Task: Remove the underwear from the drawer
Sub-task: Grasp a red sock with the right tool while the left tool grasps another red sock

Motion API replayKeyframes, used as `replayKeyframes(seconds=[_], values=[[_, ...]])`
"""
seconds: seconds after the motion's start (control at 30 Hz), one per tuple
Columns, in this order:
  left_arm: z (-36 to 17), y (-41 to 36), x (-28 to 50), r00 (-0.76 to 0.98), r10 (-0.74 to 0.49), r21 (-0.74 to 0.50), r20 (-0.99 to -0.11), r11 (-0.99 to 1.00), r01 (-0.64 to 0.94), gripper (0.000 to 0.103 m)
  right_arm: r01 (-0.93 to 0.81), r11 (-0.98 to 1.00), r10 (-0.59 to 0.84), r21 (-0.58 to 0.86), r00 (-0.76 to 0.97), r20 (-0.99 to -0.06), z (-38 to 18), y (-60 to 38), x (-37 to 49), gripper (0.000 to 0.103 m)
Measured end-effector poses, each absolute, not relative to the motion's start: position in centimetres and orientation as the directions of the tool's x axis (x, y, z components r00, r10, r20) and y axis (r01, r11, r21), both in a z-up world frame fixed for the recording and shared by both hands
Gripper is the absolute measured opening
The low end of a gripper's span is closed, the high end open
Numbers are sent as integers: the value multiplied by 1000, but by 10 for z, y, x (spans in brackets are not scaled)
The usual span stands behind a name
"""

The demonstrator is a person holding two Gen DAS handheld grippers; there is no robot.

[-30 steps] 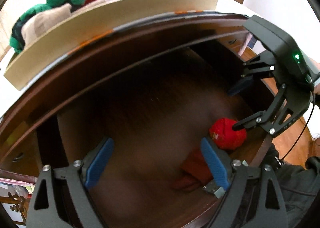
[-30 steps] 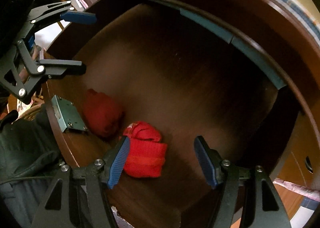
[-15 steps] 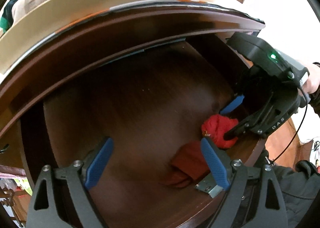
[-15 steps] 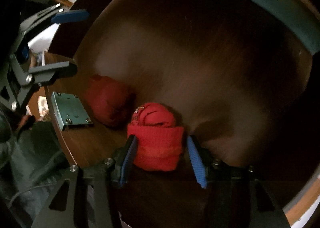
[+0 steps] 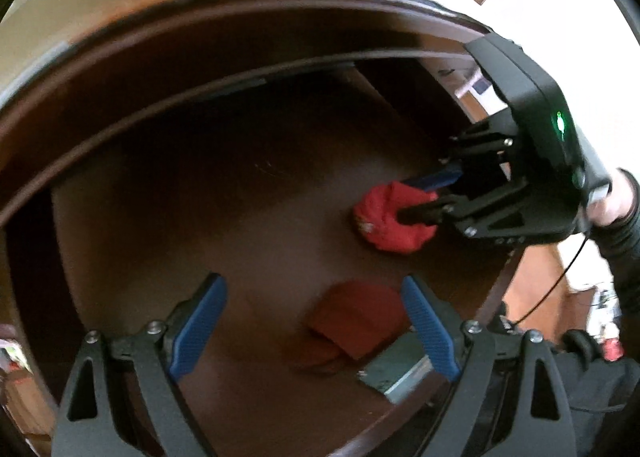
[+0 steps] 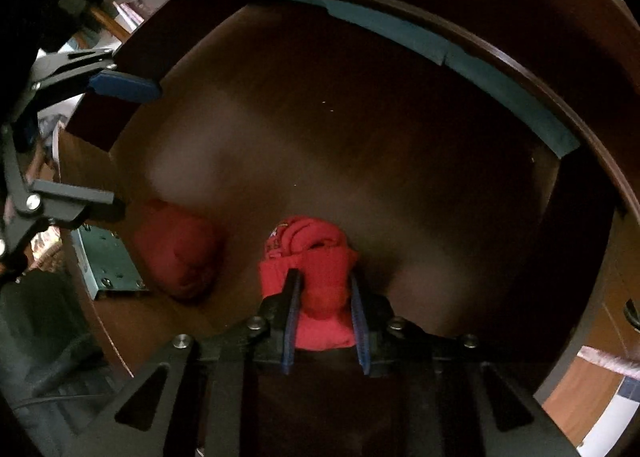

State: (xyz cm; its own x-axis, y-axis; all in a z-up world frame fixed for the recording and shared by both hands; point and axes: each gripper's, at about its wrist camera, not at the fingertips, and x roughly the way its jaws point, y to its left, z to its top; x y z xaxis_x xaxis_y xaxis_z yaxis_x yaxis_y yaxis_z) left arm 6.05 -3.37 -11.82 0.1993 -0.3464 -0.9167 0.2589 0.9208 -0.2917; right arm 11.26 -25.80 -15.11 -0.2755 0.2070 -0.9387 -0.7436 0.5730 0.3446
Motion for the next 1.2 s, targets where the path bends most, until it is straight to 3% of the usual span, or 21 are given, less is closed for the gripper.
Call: replayKeyframes(seconds=[0.37,0.63,0.9,1.0,1.07,1.2], values=[[-158,-56,75,-84,-445,-453,-891,875,168,90,-752,562,235,344,-254,-938,-162,-251,93,26],[-170,-62,79,-140,-444,-460,-885,879,123,90,-750,542,243,379,-291,-925,-164,-259,101,26],[-188,-57,79,-167,-500,-512,-850,858,37,81,-738,548,232,395,-319,-919,-170,-260,112,28],[-191,-54,79,-161,-507,-517,-847,856,27,72,-744,539,223,396,-327,-918,-172,-257,113,31],[-186,-52,81,-158,-512,-522,-844,852,29,55,-747,528,222,405,-339,-914,-171,-254,114,31],[-185,-52,78,-135,-530,-540,-837,840,48,43,-745,492,239,450,-381,-893,-175,-251,115,29]])
